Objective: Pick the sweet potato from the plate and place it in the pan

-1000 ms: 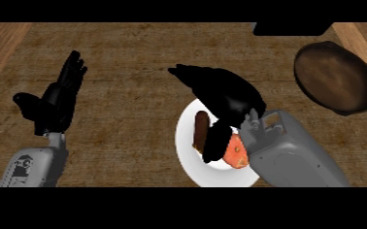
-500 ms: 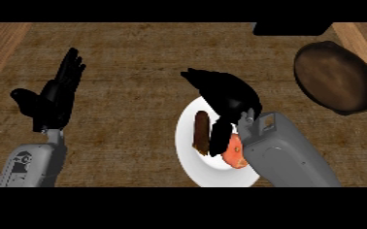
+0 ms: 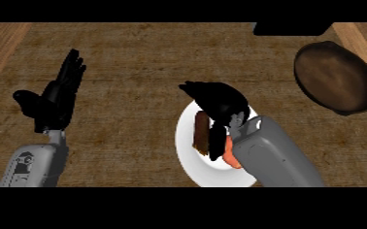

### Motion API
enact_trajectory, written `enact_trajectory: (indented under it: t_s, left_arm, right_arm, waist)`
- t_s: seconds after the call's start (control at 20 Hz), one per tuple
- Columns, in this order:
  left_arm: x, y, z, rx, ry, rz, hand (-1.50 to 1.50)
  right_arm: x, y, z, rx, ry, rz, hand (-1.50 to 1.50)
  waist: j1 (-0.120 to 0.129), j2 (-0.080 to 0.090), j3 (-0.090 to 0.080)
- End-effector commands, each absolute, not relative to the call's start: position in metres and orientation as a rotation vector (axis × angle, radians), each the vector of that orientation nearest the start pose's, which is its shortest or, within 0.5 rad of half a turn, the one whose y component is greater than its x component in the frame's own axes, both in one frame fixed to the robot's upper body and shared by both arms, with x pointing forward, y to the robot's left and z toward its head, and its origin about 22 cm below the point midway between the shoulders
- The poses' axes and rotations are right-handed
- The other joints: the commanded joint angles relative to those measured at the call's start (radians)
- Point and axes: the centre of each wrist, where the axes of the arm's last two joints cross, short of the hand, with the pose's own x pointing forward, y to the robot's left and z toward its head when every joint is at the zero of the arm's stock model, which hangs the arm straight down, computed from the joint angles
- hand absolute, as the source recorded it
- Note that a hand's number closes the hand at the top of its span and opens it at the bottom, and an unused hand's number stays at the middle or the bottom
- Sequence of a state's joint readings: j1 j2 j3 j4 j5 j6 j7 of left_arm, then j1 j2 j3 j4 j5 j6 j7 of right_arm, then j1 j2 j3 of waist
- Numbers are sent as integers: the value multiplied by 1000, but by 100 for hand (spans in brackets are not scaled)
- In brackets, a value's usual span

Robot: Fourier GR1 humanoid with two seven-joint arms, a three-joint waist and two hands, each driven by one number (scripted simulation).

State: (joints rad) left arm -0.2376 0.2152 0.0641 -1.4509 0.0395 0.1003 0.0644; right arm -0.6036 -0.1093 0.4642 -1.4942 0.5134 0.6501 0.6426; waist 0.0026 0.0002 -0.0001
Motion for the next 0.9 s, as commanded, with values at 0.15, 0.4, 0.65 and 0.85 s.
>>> enact_trajectory:
  t_s: [0.15, 0.4, 0.65, 0.85]
  left_arm:
    - [302, 279, 61, 187, -1610, -52, 0]
    - [300, 273, 40, 197, -1625, -61, 0]
    - [278, 279, 52, 192, -1620, -51, 0]
    - [288, 273, 40, 204, -1623, -43, 0]
  right_arm:
    - [306, -43, 94, -396, -1061, 1585, -150]
    - [308, -59, 93, -515, -935, 1695, -150]
    - [304, -52, 85, -541, -885, 1724, -150]
    - [317, -46, 71, -494, -857, 1725, -150]
  waist:
    - [3, 0, 0]
    - [-3, 0, 0]
    - [3, -1, 0]
    - [3, 0, 0]
